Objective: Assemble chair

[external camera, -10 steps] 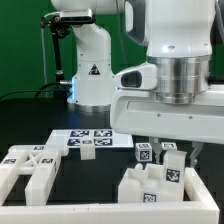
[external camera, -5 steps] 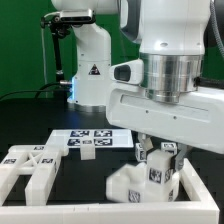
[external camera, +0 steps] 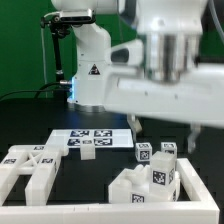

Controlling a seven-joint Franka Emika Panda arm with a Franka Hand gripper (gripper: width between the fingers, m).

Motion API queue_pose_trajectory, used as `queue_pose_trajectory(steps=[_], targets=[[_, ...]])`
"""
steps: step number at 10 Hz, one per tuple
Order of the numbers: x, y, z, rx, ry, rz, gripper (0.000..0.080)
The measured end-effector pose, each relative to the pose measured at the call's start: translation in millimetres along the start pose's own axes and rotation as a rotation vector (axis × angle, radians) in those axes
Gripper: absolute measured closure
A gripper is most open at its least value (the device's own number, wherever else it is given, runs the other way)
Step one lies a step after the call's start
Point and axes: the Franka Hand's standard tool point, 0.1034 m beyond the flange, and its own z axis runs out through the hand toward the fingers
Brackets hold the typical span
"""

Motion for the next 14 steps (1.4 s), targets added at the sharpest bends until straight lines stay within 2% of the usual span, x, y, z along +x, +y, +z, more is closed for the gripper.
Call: queue_pose_trajectory(steps=[1,2,6,7,8,9,10,11,12,14], targets=[[1.4,17.0,-2.1,-0.008,-0.003,-0.010,0.0153],[5.8,27.3,1.8,-0.019,-0.005,0.004,0.0150],[4.1,23.7,2.3,-0.018,-0.005,-0.002,0.0150],[6.1,27.7,3.5,-0.001,0.007,-0.073,0.0150],[6.3,48.4,10.5,0.028,0.026,-0.143,0.0150],[0.8,72.2,21.7,0.032,0.062,-0.196,0.0150],[-5.5,95.9,34.9,0.025,0.067,-0.241,0.0150],[-12.1,112.0,46.5,0.016,0.074,-0.244,0.0150],[-18.5,113.4,51.0,0.012,0.069,-0.232,0.0150],[-15.0,111.1,48.6,0.015,0.075,-0.235,0.0150]])
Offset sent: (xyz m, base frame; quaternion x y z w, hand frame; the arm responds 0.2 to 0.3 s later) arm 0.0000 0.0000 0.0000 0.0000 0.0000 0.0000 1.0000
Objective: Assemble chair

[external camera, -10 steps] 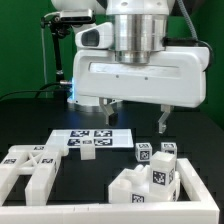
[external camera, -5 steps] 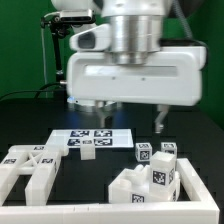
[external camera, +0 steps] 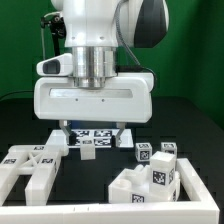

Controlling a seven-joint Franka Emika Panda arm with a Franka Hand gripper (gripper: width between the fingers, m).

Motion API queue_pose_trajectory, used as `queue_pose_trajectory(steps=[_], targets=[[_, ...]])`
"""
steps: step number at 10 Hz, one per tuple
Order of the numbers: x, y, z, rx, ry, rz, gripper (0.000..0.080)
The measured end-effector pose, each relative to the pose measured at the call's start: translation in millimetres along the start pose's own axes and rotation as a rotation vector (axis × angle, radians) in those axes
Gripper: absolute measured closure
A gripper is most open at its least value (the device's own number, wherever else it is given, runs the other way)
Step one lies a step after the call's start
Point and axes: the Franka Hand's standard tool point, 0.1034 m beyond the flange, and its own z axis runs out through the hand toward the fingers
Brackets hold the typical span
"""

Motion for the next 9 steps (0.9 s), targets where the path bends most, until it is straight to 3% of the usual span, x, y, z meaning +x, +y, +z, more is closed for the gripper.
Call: queue_pose_trajectory(steps=[3,5,6,9], targets=[[-1.6,0.6,1.0,-0.001,-0.001,-0.002,0.0150],[-30.3,12.6,11.1,-0.014,-0.006,-0.020,0.0150],[-35.8,14.5,13.4,-0.016,-0.018,-0.013,0.0150],[-34.9,12.5,13.7,-0.015,-0.049,-0.015,0.0150]])
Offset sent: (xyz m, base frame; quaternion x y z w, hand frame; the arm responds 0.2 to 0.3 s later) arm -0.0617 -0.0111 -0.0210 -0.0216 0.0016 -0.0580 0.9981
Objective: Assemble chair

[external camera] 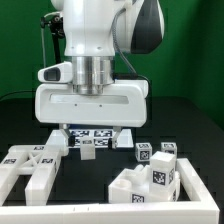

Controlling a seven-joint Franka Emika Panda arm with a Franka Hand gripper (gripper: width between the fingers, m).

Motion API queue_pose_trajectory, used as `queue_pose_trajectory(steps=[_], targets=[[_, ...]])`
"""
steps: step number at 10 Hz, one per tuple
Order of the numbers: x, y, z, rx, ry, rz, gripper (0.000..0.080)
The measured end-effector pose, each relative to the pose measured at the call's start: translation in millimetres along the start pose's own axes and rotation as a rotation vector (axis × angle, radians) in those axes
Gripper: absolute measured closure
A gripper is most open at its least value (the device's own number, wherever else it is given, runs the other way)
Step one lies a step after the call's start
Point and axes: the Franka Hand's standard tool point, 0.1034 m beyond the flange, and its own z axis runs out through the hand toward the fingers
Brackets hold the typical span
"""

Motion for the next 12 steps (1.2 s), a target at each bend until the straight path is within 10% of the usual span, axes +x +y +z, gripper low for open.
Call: queue_pose_trajectory(steps=[10,12], targets=[[-45.4,17.5,16.4,0.004,-0.720,-0.142,0.0150],[-54.0,21.5,18.6,-0.075,-0.880,-0.152,0.0150]])
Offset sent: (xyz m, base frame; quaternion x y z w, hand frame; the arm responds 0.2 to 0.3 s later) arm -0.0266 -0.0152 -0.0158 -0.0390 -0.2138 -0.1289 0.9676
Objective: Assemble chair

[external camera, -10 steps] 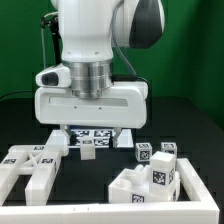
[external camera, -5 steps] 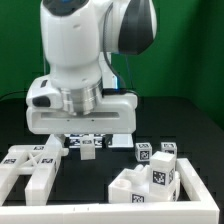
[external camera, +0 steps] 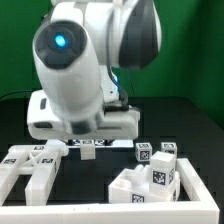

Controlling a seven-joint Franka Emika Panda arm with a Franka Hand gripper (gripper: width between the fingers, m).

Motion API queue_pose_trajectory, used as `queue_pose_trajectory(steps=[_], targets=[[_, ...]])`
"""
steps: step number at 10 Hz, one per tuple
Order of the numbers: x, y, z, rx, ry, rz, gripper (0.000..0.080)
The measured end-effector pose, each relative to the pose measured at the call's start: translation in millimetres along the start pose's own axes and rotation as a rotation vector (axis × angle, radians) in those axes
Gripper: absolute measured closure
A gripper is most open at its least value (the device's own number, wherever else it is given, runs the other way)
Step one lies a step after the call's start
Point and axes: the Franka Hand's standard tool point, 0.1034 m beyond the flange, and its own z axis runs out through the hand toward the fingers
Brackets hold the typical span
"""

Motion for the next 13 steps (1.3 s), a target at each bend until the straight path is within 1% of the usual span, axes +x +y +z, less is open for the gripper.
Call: queue_pose_trajectory(steps=[1,2,4,5,6,9,11,12,13], targets=[[2.6,2.0,0.2,-0.027,-0.052,-0.017,0.0150],[0.6,2.9,3.5,-0.022,-0.121,-0.026,0.0150],[-0.2,-1.3,9.4,-0.029,-0.264,-0.028,0.0150],[6.4,-3.1,9.3,-0.006,-0.263,-0.035,0.0150],[6.9,-2.5,10.3,0.001,-0.263,-0.033,0.0150],[11.7,-0.9,17.2,0.006,-0.242,-0.035,0.0150],[5.2,-5.0,26.5,-0.007,-0.243,-0.018,0.0150],[4.2,-5.8,27.5,-0.008,-0.245,-0.018,0.0150],[4.2,-5.8,27.5,-0.009,-0.245,-0.018,0.0259]])
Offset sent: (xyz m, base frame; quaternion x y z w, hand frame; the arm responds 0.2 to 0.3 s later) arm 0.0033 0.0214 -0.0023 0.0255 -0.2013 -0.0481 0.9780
